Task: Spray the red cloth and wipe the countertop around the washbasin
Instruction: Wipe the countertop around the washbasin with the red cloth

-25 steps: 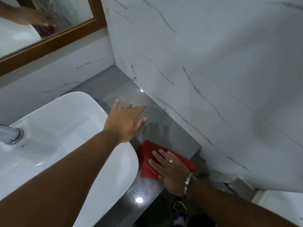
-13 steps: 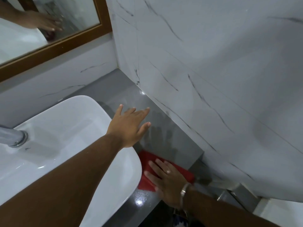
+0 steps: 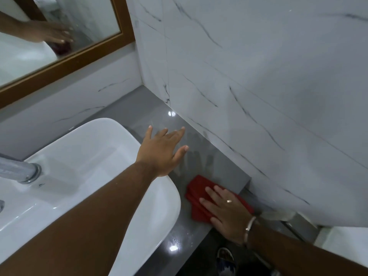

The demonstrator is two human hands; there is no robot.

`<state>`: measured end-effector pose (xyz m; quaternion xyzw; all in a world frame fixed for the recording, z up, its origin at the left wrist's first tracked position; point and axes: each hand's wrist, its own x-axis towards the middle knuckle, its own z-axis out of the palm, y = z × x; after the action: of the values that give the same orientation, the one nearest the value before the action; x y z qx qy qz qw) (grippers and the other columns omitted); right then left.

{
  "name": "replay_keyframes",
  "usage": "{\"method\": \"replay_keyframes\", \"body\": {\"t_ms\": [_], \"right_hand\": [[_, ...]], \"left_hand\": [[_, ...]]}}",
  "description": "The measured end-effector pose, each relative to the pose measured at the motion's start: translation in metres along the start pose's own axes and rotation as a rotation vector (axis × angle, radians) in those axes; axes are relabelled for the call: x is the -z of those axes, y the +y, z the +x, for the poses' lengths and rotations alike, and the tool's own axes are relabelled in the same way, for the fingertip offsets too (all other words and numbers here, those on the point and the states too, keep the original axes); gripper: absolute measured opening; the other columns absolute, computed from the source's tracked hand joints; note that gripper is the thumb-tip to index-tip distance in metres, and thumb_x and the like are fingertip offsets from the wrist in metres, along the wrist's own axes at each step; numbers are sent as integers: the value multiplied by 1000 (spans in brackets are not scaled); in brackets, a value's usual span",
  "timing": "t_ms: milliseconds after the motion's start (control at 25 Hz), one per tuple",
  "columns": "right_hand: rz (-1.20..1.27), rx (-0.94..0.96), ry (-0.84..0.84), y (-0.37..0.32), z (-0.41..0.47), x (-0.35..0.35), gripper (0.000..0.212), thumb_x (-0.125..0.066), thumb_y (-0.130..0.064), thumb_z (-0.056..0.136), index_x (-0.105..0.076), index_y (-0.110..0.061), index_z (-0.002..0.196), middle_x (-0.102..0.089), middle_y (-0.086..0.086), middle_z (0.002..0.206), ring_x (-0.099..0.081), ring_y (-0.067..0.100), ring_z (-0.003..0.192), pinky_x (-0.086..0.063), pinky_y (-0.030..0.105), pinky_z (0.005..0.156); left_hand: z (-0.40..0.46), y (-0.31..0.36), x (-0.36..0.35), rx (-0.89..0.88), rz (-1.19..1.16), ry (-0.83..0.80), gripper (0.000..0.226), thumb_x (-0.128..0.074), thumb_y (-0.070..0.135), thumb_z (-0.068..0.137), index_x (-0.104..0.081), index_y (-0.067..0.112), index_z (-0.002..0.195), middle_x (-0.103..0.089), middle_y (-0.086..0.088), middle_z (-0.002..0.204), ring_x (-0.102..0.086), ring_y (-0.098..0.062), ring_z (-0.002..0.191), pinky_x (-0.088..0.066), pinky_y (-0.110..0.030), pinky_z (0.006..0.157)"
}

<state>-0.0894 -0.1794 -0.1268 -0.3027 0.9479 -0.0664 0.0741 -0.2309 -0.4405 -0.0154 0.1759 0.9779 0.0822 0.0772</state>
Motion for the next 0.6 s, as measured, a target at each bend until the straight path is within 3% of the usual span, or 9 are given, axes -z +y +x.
{"method": "replay_keyframes", "body": {"t_ms": [80, 200, 280, 360, 440, 520, 600], "right_hand": [[14, -168, 44, 24, -2, 2, 68, -50, -45, 82, -32, -29, 145, -33, 10, 155, -31, 36, 139, -35, 57, 108], [-10, -480, 59, 42, 46, 6, 66, -36, -46, 85, -30, -25, 146, -29, 15, 156, -27, 41, 141, -29, 58, 111], [7, -530, 80, 25, 68, 7, 66, -37, -44, 86, -30, -23, 147, -27, 17, 157, -25, 42, 141, -25, 56, 113], [-8, -397, 41, -10, 52, -2, 67, -43, -43, 87, -27, -25, 149, -24, 16, 158, -24, 41, 142, -25, 56, 113], [-41, -144, -15, -42, 7, -12, 67, -46, -45, 86, -28, -29, 148, -27, 12, 157, -27, 37, 142, -24, 54, 113], [-96, 40, -33, -33, -19, -11, 65, -46, -48, 84, -33, -29, 145, -38, 11, 152, -36, 35, 138, -28, 53, 109], [-188, 52, 13, 7, -4, -12, 61, -42, -46, 87, -33, -24, 144, -41, 17, 149, -39, 41, 134, -38, 58, 106]], "left_hand": [[2, 0, -1, -8, 17, 6, 68, -15, 66, 99, -18, 32, 158, -41, 6, 158, -28, -23, 150, -3, -58, 123], [2, -1, -4, -25, 22, 18, 69, -14, 66, 99, -18, 31, 158, -41, 4, 158, -29, -24, 150, -4, -59, 123], [3, -3, -4, -41, 14, 27, 70, -12, 66, 99, -19, 30, 158, -42, 2, 157, -30, -25, 149, -6, -60, 123], [2, -3, -3, -50, 6, 19, 72, -9, 66, 97, -19, 28, 158, -44, 0, 156, -32, -26, 148, -8, -60, 122], [1, -3, -1, -50, 4, 12, 74, -9, 66, 96, -20, 27, 158, -46, 0, 155, -33, -27, 148, -9, -61, 122], [1, -2, -1, -48, -2, 20, 72, -11, 64, 97, -21, 26, 158, -46, 0, 155, -33, -27, 148, -9, -61, 122], [1, -3, -3, -38, -4, 48, 69, -15, 62, 100, -22, 26, 158, -46, 0, 155, -33, -26, 148, -8, -61, 122]]}}
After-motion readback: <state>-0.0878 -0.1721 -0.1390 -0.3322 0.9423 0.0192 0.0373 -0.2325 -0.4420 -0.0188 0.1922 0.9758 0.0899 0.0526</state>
